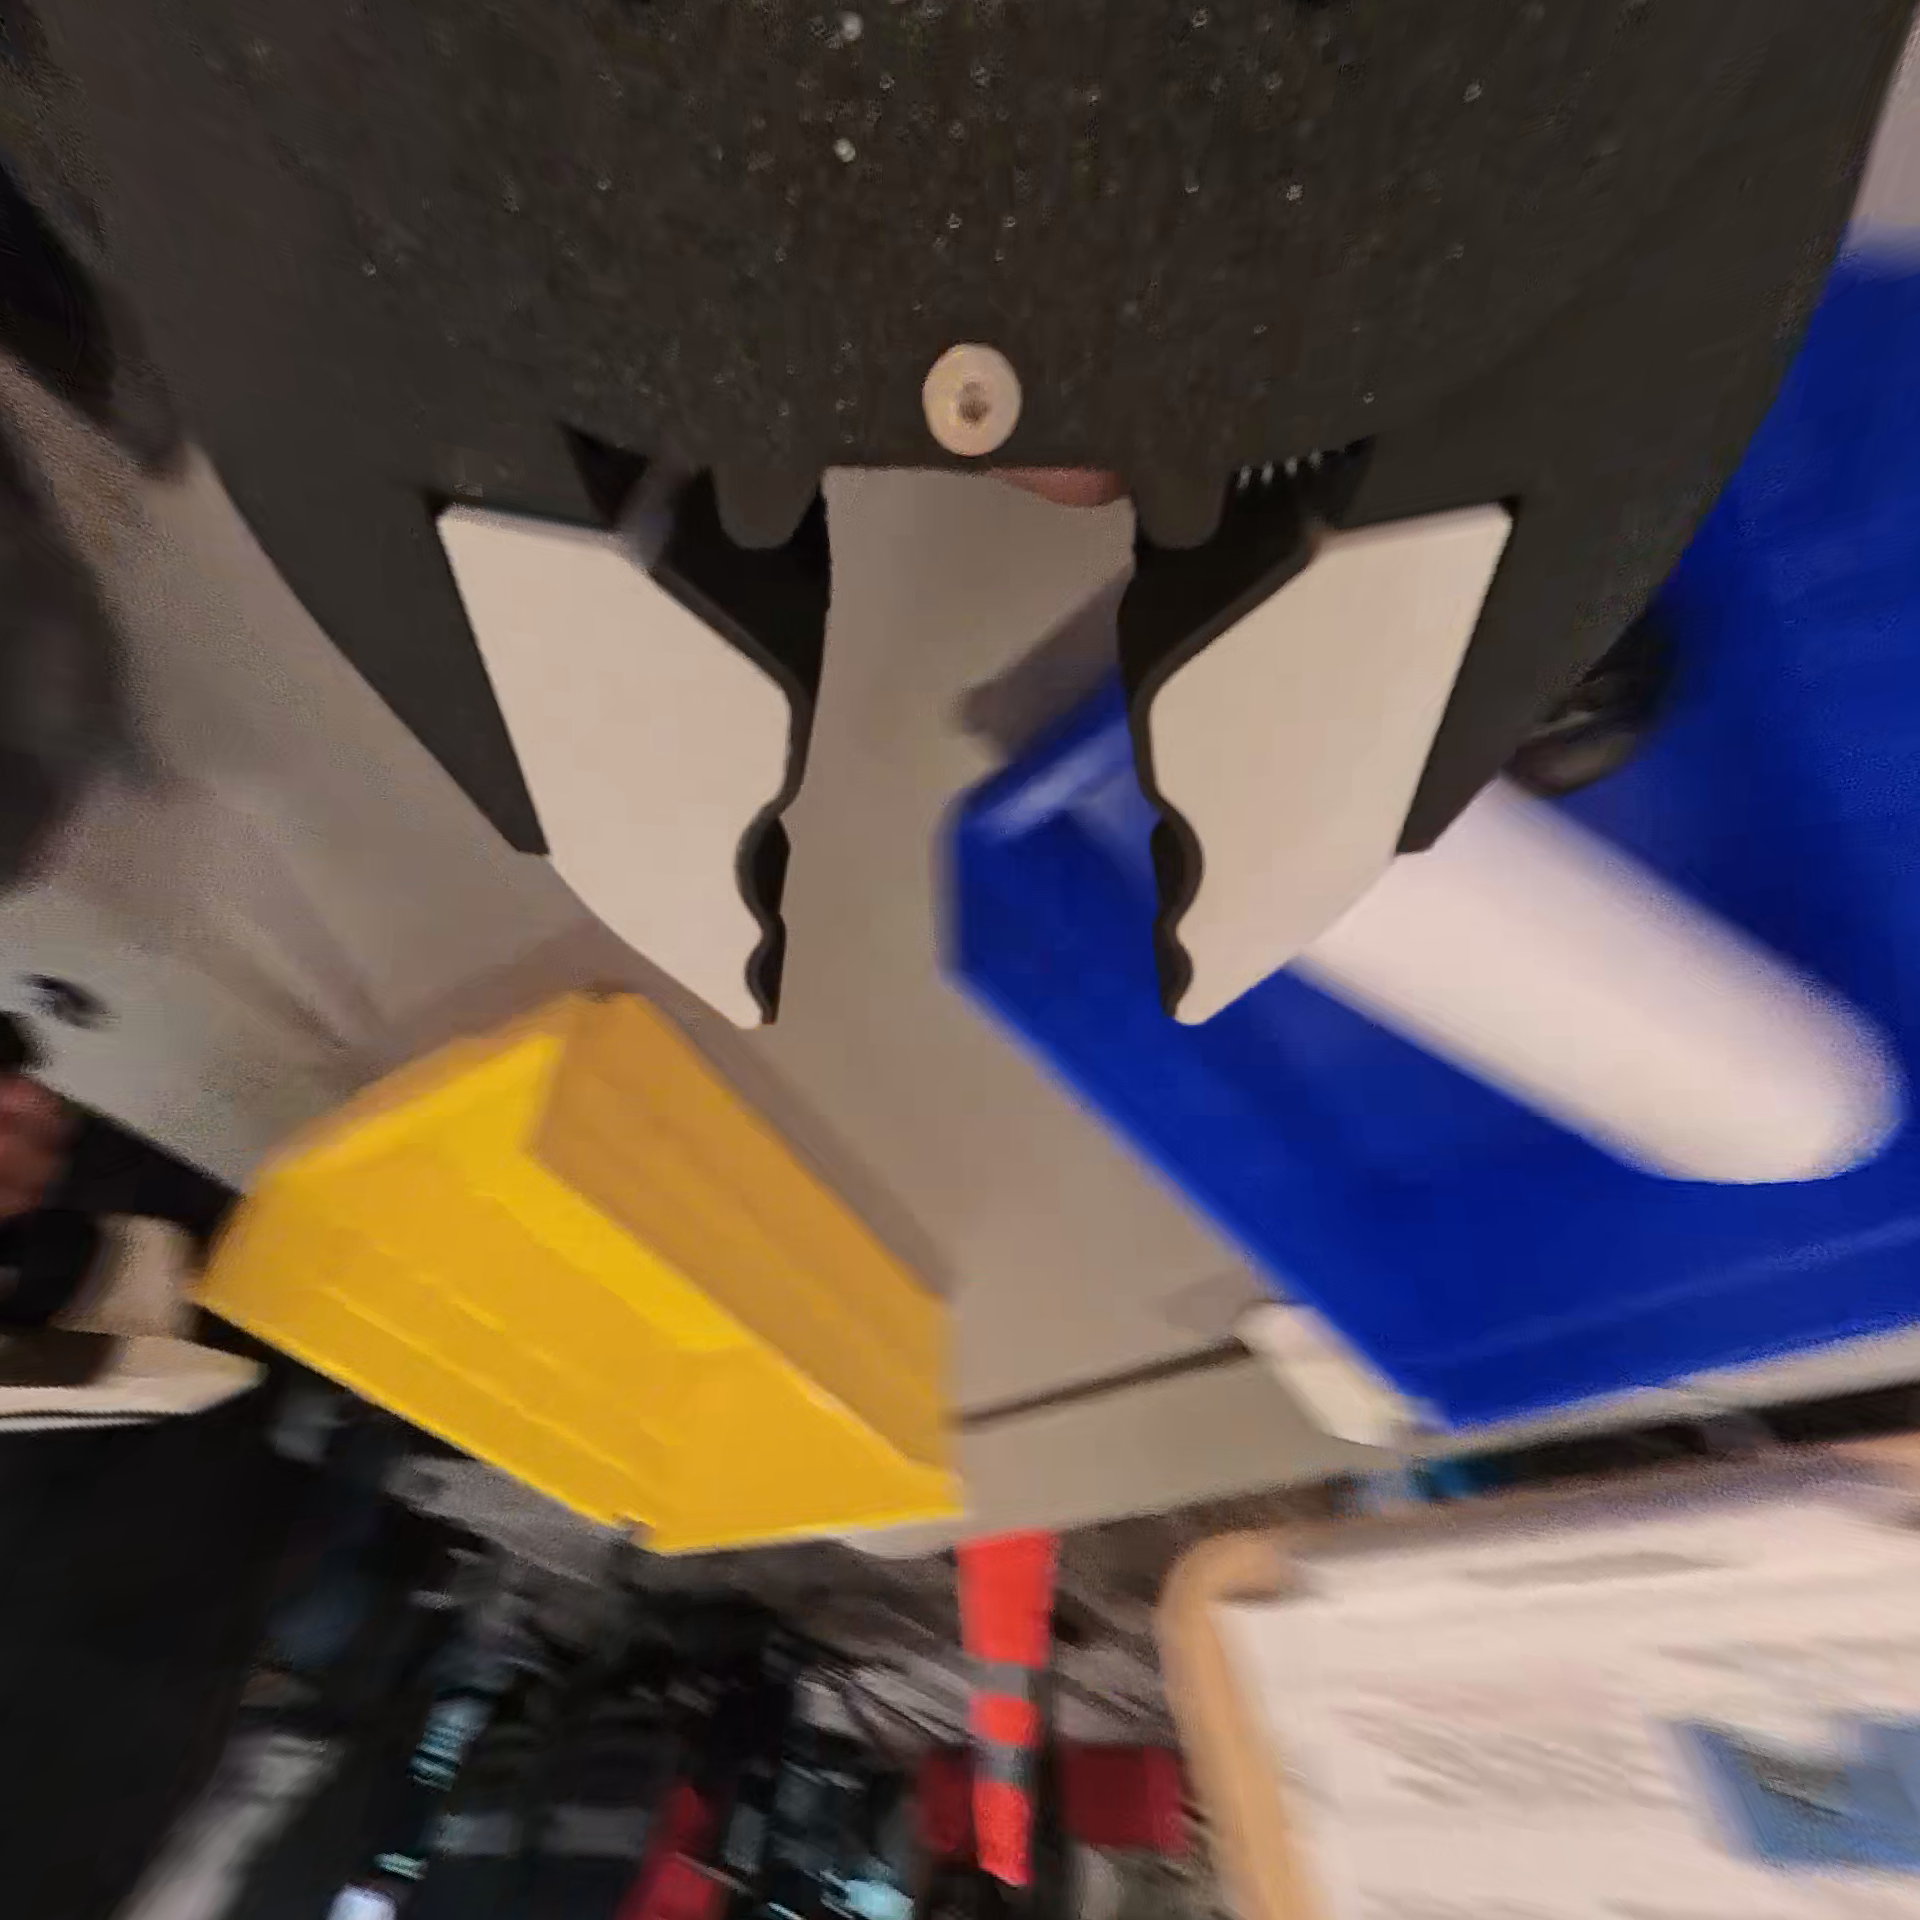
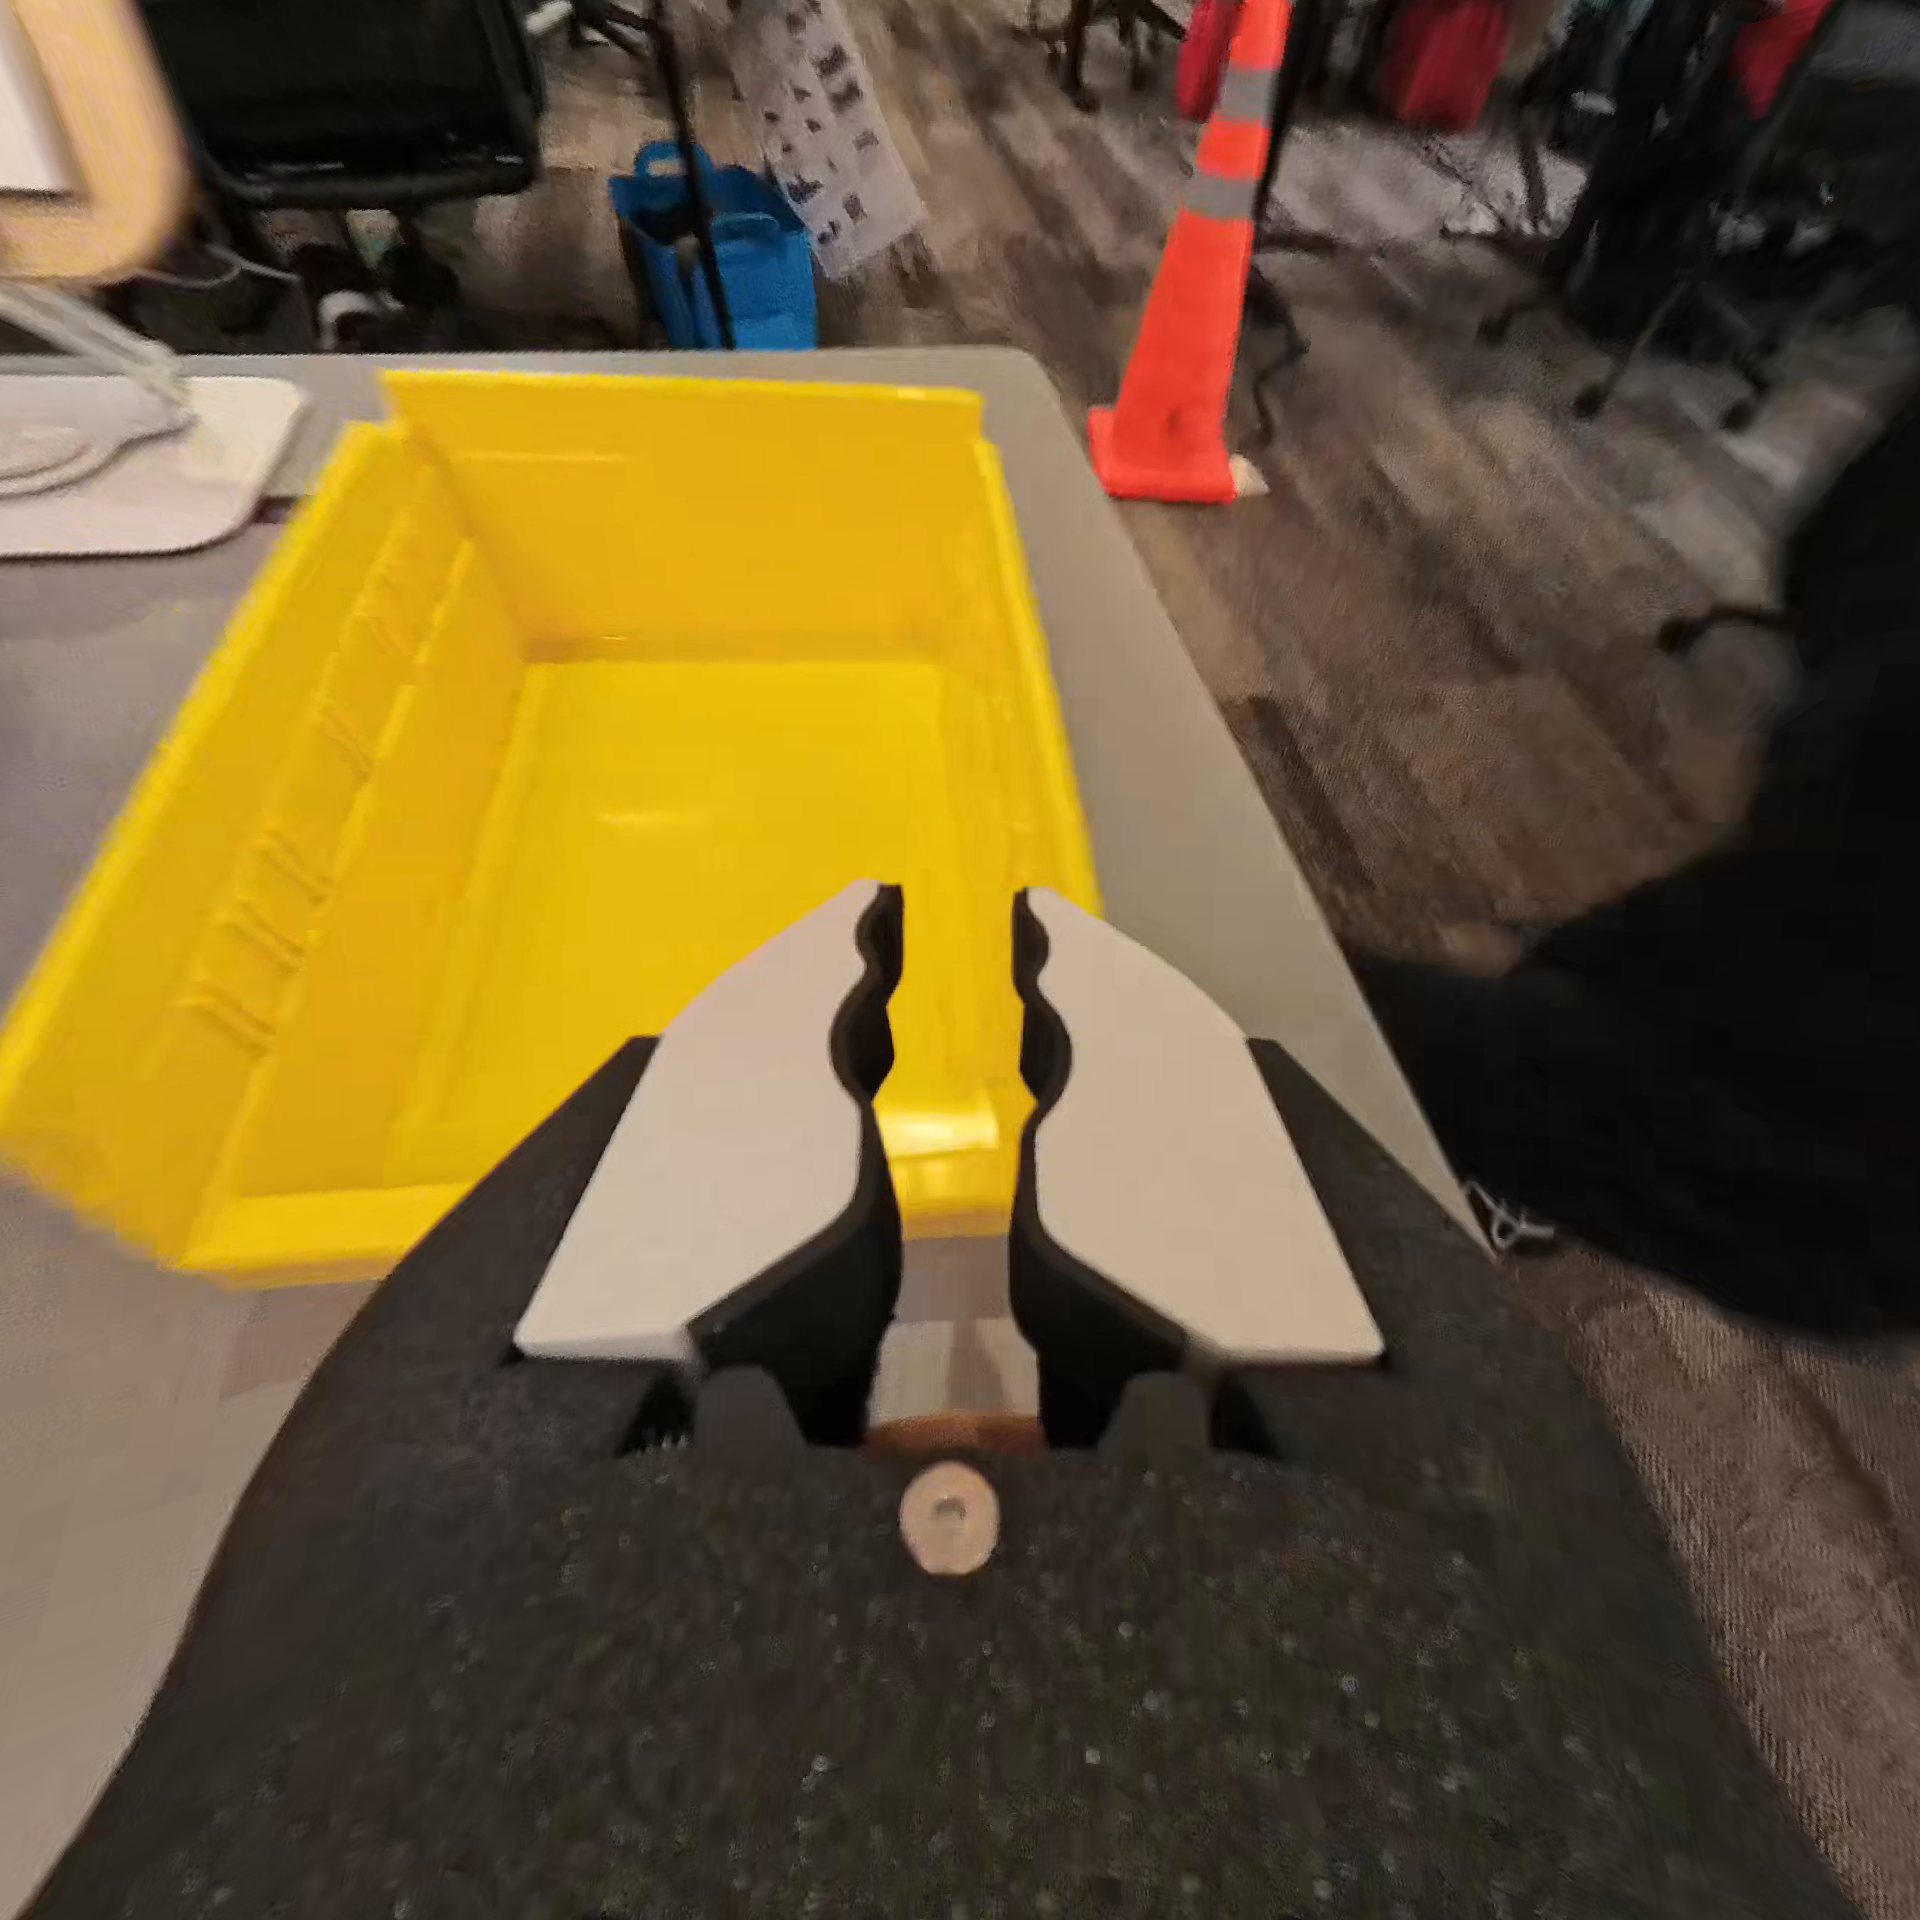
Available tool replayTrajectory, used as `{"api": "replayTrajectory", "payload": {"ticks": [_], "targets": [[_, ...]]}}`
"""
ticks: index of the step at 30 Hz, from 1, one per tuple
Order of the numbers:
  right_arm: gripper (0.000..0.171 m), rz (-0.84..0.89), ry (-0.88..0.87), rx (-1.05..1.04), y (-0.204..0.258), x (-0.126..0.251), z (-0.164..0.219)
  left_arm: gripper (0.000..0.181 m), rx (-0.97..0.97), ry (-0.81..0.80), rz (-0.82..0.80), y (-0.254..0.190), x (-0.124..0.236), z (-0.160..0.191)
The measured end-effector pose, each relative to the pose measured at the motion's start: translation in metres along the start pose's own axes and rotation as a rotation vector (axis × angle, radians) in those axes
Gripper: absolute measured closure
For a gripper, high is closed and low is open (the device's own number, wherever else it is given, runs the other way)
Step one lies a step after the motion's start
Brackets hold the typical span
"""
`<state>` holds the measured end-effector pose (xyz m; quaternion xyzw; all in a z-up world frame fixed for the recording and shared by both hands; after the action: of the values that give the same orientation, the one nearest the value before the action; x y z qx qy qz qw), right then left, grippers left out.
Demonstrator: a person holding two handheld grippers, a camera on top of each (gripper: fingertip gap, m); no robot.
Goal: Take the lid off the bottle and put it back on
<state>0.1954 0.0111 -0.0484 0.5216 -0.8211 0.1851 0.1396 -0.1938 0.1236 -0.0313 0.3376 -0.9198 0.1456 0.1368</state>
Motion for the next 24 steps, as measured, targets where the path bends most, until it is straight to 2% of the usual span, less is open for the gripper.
{"api": "replayTrajectory", "payload": {"ticks": [3,6,8,10,12,13,14,16,18,21,24], "targets": [[0.150,-0.208,-0.056,0.025,0.068,0.012,-0.018,0.111,-0.049,-0.121,-0.272,0.065,0.042,0.009],[0.146,-0.504,-0.060,0.015,0.161,0.021,-0.019,0.116,-0.079,-0.047,-0.494,0.110,0.052,0.030],[0.141,-0.645,-0.001,0.061,0.223,0.024,-0.008,0.117,-0.027,0.014,-0.530,0.128,0.047,0.042],[0.134,-0.688,0.057,0.093,0.270,0.024,0.002,0.119,0.034,0.075,-0.515,0.138,0.039,0.052],[0.133,-0.663,0.033,0.079,0.300,0.019,0.004,0.121,0.048,0.138,-0.521,0.145,0.032,0.060],[0.128,-0.615,0.024,0.080,0.310,0.013,0.004,0.123,0.057,0.145,-0.514,0.147,0.029,0.063],[0.131,-0.553,0.033,0.100,0.317,0.005,0.006,0.129,0.079,0.146,-0.476,0.148,0.026,0.064],[0.138,-0.444,0.077,0.148,0.325,-0.010,0.010,0.172,0.135,0.161,-0.377,0.148,0.021,0.063],[0.164,-0.434,0.076,0.116,0.326,-0.015,0.011,0.174,0.140,0.170,-0.404,0.151,0.019,0.061],[0.167,-0.360,0.077,0.124,0.333,-0.011,0.008,0.177,0.133,0.177,-0.427,0.154,0.018,0.058],[0.168,-0.334,0.047,0.083,0.350,-0.006,-0.001,0.178,0.134,0.140,-0.467,0.168,0.032,0.048]]}}
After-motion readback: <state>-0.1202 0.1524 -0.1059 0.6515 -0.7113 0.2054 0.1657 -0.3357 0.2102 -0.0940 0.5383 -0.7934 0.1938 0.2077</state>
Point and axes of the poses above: each gripper's, where its closed fingertips meet, x back along the fingers, z out of its underside, y = z × x across the jaws, the point moved 10 cm from there along x, back along the fingers, and after that the axes turned 6 degrees about x, right-handed, at the moved point
